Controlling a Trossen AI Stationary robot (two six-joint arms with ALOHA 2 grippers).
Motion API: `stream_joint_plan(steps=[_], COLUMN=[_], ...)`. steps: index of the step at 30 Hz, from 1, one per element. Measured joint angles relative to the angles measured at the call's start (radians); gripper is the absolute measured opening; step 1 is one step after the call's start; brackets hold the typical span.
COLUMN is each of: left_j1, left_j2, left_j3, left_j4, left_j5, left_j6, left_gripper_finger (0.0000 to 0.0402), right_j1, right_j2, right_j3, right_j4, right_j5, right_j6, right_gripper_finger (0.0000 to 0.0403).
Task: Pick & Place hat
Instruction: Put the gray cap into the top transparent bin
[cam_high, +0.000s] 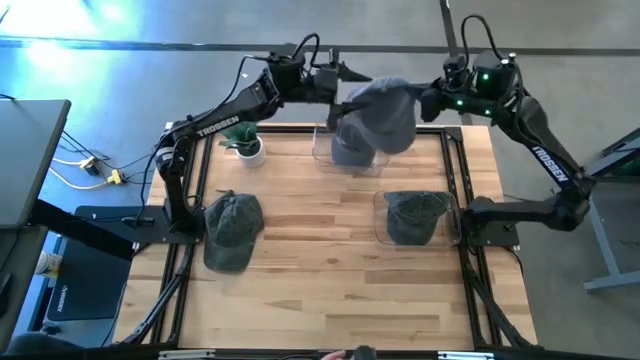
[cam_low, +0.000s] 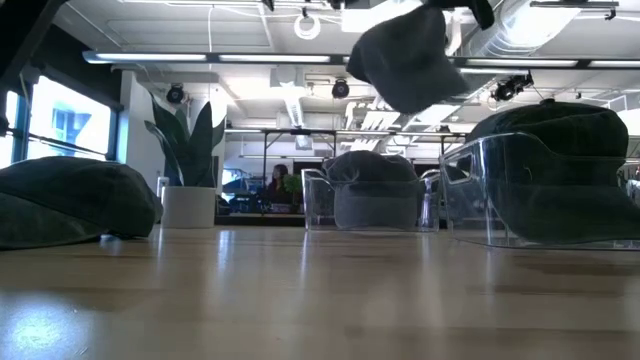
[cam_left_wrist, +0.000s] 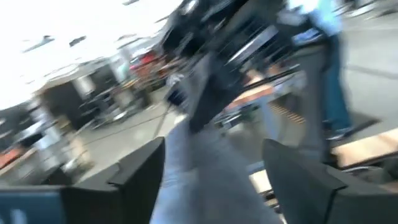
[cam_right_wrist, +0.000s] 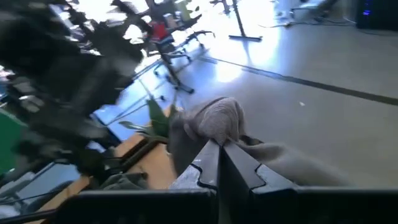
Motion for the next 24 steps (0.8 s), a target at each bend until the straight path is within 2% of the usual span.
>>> stream_joint_plan(steps=[4, 7, 10, 13, 16, 18, 21, 22, 24], left_j1=[-0.023, -0.037, -0.053, -0.057, -0.055, -0.052, -0.027, -0.017, 0.011], left_j2=[0.038, 0.073, 0.103, 0.111, 0.108, 0.098, 0.060, 0.047, 0.031], left_j3=[-0.001, -0.001, -0.001, -0.002, -0.002, -0.002, -0.002, -0.001, 0.000], left_j4=[-0.051, -0.070, -0.075, -0.104, -0.125, -0.165, -0.207, -0.208, -0.205], left_j5=[-0.170, -0.192, -0.187, -0.160, -0.068, 0.026, 0.256, 0.353, 0.552], left_j6=[-0.030, -0.077, -0.126, -0.150, -0.164, -0.166, -0.162, -0.164, -0.180], left_gripper_finger=[0.0308, 0.0318, 0.0307, 0.0267, 0.0195, 0.0132, 0.0035, 0.0018, 0.0018], right_j1=[0.042, 0.058, 0.067, 0.068, 0.068, 0.068, 0.068, 0.068, 0.070], right_j2=[0.001, 0.001, 0.001, -0.001, -0.007, -0.016, -0.028, -0.029, -0.028], right_j3=[0.000, 0.000, 0.000, 0.000, 0.000, 0.000, 0.000, 0.000, 0.000], right_j4=[0.036, 0.055, 0.056, 0.050, 0.018, -0.026, -0.115, -0.144, -0.184], right_j5=[-0.005, -0.021, -0.021, -0.022, -0.029, -0.031, -0.072, -0.109, -0.201], right_j6=[0.000, 0.000, 0.004, 0.015, 0.016, 0.016, 0.016, 0.013, 0.002], right_gripper_finger=[0.0000, 0.0000, 0.0000, 0.0000, 0.0000, 0.0000, 0.0001, 0.0002, 0.0007])
